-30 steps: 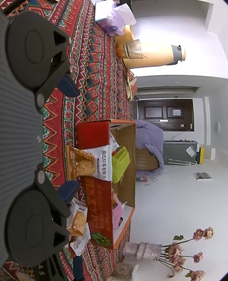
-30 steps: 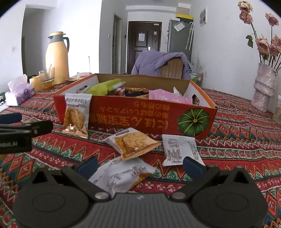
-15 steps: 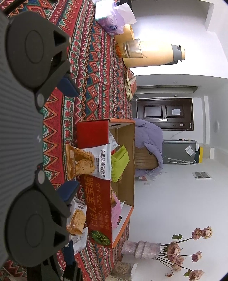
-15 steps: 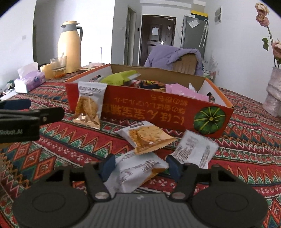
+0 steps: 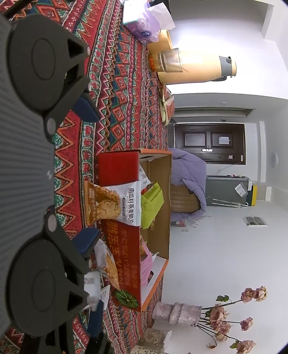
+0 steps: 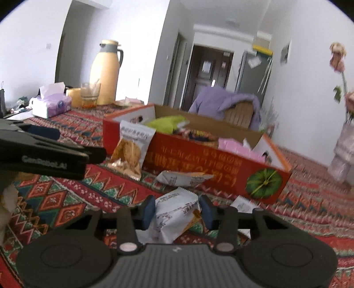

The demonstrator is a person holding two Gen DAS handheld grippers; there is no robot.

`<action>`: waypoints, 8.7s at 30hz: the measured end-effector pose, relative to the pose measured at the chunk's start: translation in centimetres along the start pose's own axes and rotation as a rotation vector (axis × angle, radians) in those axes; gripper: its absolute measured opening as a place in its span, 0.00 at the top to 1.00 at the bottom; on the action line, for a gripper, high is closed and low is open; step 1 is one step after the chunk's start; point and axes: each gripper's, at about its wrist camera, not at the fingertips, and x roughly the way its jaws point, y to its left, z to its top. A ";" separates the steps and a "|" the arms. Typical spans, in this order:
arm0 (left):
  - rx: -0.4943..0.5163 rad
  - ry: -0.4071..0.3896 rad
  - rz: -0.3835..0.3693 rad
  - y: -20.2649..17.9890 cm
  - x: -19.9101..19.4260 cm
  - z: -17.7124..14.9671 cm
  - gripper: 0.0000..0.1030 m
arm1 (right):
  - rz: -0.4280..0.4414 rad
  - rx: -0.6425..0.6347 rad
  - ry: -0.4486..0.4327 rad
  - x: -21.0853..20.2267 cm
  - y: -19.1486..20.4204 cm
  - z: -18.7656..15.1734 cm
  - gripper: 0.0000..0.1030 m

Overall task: Organize snacks
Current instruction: 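Grasp a white wrapper with the right tool while the left tool grasps the oat packet, then carry the white wrapper and oat packet into the box and open both tools, then lift both open tools out of the box toward the remaining packets, then grasp the white printed sachet with the right tool, then grasp the cookie packet with the left tool while the right tool holds the sachet, then carry the sachet and cookie packet into the box and open both tools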

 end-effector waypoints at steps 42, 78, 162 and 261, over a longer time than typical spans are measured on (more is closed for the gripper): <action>-0.009 0.174 0.055 -4.3 7.4 3.8 0.01 | -0.150 0.333 -0.201 -0.2 -9.0 -0.8 0.58; -0.028 0.058 -0.118 -3.4 1.7 6.7 0.57 | -0.117 0.311 -0.239 -1.5 -8.9 1.6 0.58; -0.079 0.144 -0.074 -1.8 3.0 2.7 0.00 | -0.110 0.282 0.131 3.4 -11.8 1.0 0.00; -0.095 0.202 -0.104 -7.4 3.4 2.6 0.58 | 0.004 0.326 -0.177 -0.9 -10.4 -1.7 0.54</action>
